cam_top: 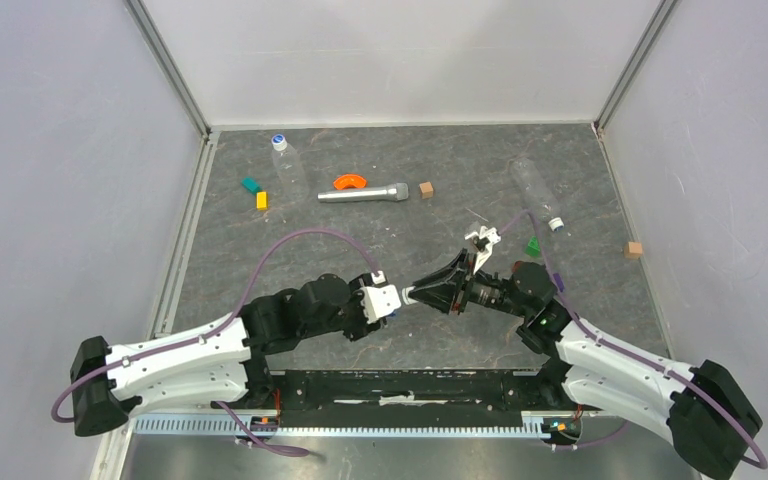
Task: Unscrew the bottle caps
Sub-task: Unscrew the bottle cap from the plastic bottle.
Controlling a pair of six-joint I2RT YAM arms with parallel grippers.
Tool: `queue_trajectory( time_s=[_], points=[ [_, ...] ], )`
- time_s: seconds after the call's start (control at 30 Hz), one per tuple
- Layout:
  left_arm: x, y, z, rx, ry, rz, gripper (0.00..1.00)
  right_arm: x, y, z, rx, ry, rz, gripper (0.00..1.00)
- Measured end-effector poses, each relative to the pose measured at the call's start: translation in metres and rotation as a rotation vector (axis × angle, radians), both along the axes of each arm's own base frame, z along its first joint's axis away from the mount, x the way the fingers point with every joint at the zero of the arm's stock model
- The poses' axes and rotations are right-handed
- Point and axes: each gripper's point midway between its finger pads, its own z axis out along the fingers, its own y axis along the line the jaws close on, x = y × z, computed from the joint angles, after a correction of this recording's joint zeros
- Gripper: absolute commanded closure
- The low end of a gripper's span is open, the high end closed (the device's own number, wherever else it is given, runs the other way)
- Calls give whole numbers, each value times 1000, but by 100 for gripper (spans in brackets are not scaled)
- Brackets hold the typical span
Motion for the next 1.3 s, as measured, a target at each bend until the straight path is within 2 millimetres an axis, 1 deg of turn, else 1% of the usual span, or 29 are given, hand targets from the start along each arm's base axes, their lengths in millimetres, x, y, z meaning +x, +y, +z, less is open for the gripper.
queue_trajectory(
  time_s=[0.1, 0.23, 0.27, 0.3, 0.33, 0.37, 0.43, 0.5, 0.57, 0.67, 0.8, 0.93, 1.13, 1.3],
  points=[
    [-4, 0, 1, -14, 7, -19, 96, -5, 1, 2, -22, -100, 42, 73],
    [-9, -1, 3, -38, 14, -36, 96, -9, 3, 8, -51, -247, 95, 67],
    [-9, -1, 4, -43, 13, -35, 96, -8, 4, 10, -57, -273, 101, 63],
    [-8, -1, 5, -48, 12, -34, 96, -8, 5, 12, -64, -304, 107, 58],
    [-8, -1, 6, -52, 10, -32, 96, -7, 5, 14, -69, -329, 109, 46],
    [-8, -1, 7, -58, 8, -31, 96, -7, 5, 14, -72, -346, 111, 37],
    [-7, -5, 12, -86, 4, -27, 96, -6, 5, 11, -88, -361, 110, 30],
    [-5, -6, 17, -105, -2, -20, 96, -4, 4, 5, -113, -344, 100, 27],
    [-3, -6, 19, -114, -9, -7, 96, -1, 2, -1, -136, -312, 78, 25],
    [1, -4, 20, -116, -25, 16, 96, 1, -4, -3, -143, -270, 38, 21],
    [6, -2, 21, -113, -41, 43, 96, -4, -15, 1, -84, -227, -12, 19],
    [9, -3, 14, -86, -37, 55, 96, -9, -20, -4, -22, -142, -38, 19],
    [10, -4, 3, -49, -21, 56, 96, 2, -21, 5, 60, -19, -113, 19],
    [10, -4, 2, -47, -21, 57, 96, 7, -22, 7, 85, 23, -148, 18]
  ],
)
